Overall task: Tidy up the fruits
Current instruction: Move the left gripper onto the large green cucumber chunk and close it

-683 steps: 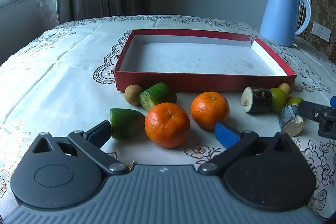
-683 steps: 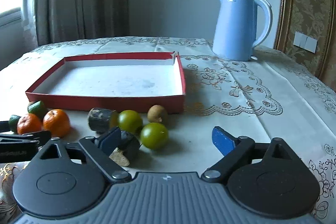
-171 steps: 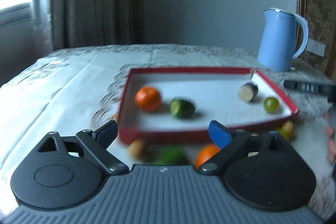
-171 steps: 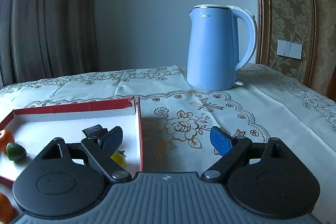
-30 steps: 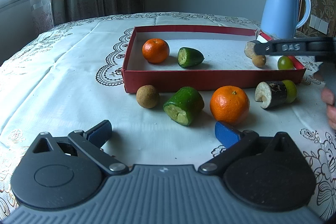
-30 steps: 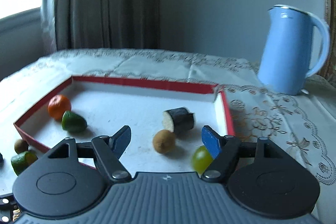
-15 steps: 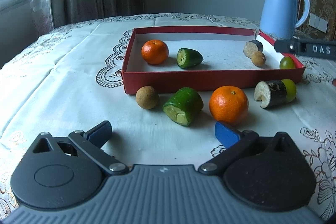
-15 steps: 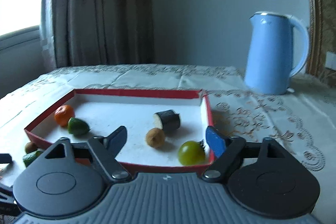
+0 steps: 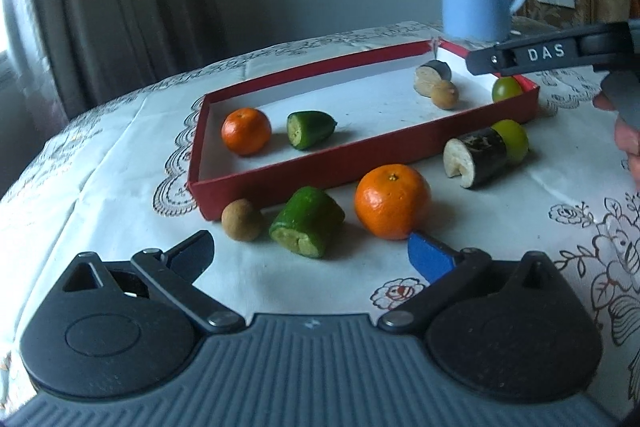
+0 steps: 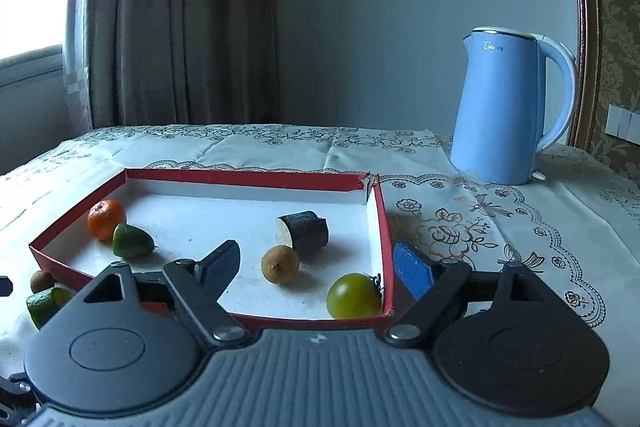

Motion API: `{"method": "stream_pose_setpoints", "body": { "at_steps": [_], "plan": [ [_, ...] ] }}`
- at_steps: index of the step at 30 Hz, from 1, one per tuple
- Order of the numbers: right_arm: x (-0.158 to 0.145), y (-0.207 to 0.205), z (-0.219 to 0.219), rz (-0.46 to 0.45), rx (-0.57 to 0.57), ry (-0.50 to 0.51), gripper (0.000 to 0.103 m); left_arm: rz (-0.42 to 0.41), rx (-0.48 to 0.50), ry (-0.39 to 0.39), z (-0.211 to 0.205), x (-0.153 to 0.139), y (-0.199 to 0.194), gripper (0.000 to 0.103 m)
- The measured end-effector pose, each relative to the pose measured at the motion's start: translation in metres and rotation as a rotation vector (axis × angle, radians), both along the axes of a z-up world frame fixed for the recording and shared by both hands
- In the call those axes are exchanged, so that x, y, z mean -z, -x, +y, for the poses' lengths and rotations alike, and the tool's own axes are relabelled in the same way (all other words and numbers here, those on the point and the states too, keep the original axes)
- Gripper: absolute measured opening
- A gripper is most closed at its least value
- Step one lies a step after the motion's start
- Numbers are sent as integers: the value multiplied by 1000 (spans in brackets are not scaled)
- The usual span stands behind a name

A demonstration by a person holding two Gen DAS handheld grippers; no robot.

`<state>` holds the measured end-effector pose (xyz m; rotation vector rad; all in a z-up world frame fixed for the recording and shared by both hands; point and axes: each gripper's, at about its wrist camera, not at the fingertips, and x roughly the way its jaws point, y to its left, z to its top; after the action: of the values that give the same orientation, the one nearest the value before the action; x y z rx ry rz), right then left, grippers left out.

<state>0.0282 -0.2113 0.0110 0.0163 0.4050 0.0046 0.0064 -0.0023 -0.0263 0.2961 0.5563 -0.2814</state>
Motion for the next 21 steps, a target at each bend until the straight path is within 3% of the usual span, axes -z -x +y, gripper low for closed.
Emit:
{"method": "stream_pose_setpoints", "body": {
  "at_steps": [4, 7, 13, 18, 21],
  "plan": [
    [1, -1, 0, 4, 1, 2, 84, -38, 94, -72, -9, -1, 2, 88],
    [2, -1, 0, 7, 2, 6, 84, -58, 150, -115, -13, 0, 1, 85],
    [3, -3, 0, 12, 6, 11, 84, 35, 243, -3, 5, -3, -16, 76],
    [5, -5, 1, 25, 12, 19, 84, 49, 274, 18, 12, -4, -21, 67],
    [6, -5, 1, 27, 15, 26, 84, 28, 258, -9, 15, -6, -16, 45]
  ]
}}
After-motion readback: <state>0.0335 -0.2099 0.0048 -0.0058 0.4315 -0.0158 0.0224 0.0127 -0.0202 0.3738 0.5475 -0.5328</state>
